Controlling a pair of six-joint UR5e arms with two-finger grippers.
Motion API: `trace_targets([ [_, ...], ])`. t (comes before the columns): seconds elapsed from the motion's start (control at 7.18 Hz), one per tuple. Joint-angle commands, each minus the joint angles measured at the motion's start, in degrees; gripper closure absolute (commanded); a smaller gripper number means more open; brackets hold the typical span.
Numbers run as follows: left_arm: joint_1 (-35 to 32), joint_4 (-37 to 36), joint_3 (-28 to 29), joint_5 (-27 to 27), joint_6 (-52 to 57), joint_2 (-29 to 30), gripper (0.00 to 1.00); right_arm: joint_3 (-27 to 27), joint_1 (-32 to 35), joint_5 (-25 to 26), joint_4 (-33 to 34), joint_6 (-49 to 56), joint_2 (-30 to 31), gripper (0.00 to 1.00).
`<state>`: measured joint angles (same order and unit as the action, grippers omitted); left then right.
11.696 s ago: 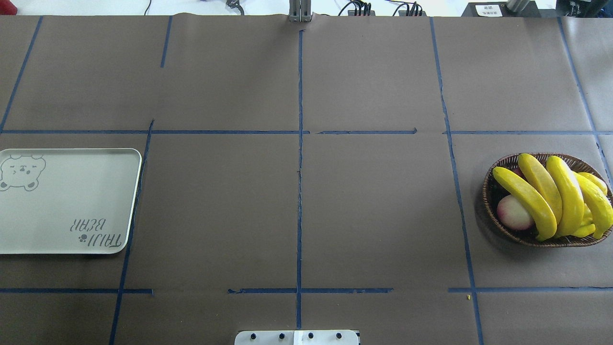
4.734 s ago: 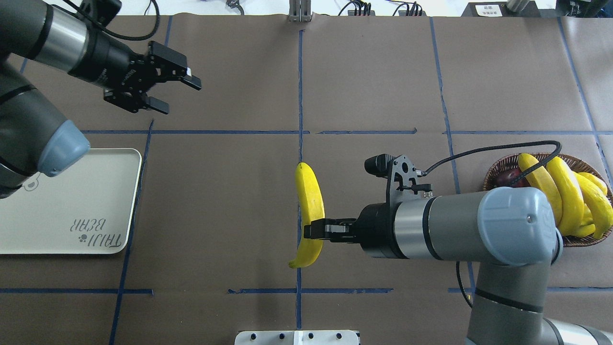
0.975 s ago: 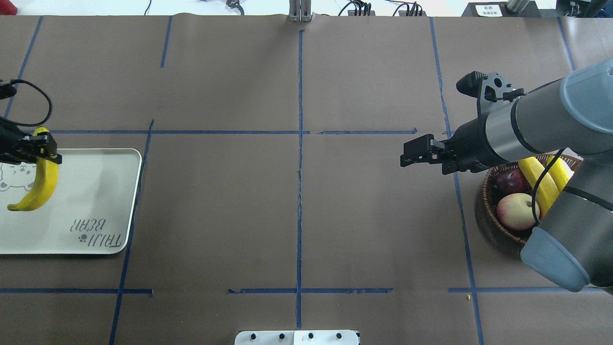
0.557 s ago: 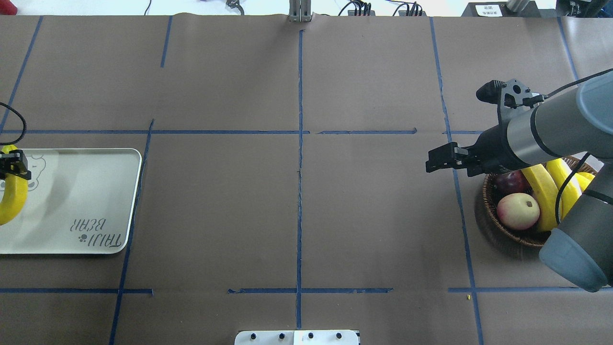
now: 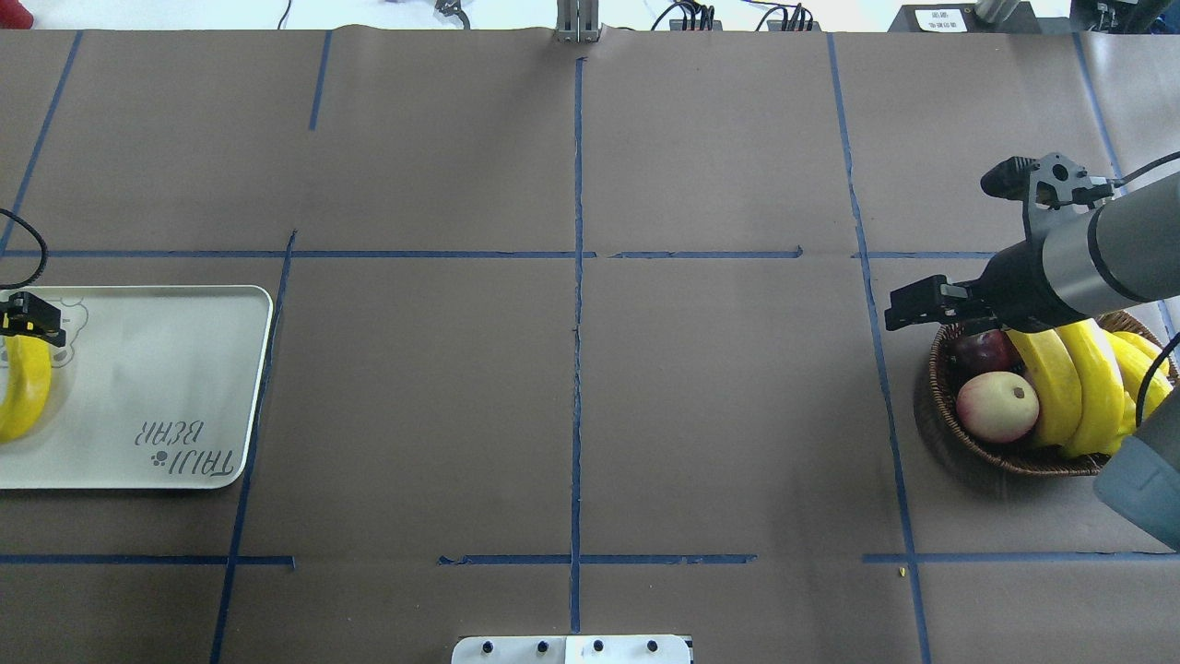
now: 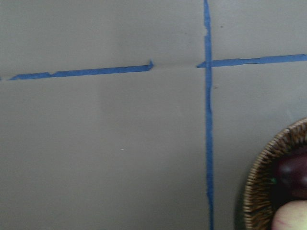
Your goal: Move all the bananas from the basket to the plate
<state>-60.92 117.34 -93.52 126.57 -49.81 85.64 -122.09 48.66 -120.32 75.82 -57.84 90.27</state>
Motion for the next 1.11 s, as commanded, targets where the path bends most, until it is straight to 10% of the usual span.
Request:
trace_targets([
  [0.0, -0.68, -1.23, -5.85, 3.13, -0.28, 0.49, 0.0, -0.16, 5.27, -0.17, -0.5, 16.09, 9.17, 0.0],
  [0.42, -2.62, -8.09, -12.47, 6.85, -7.35, 5.66, 0.01, 6.83, 22.41, -15.0, -0.5, 44.05, 16.94, 0.0],
  [0.97, -0.77, -7.83, -12.65, 7.02, -11.98, 7.96, 0.01, 12.22, 20.61, -14.15, -0.41, 45.27, 16.69, 0.01],
])
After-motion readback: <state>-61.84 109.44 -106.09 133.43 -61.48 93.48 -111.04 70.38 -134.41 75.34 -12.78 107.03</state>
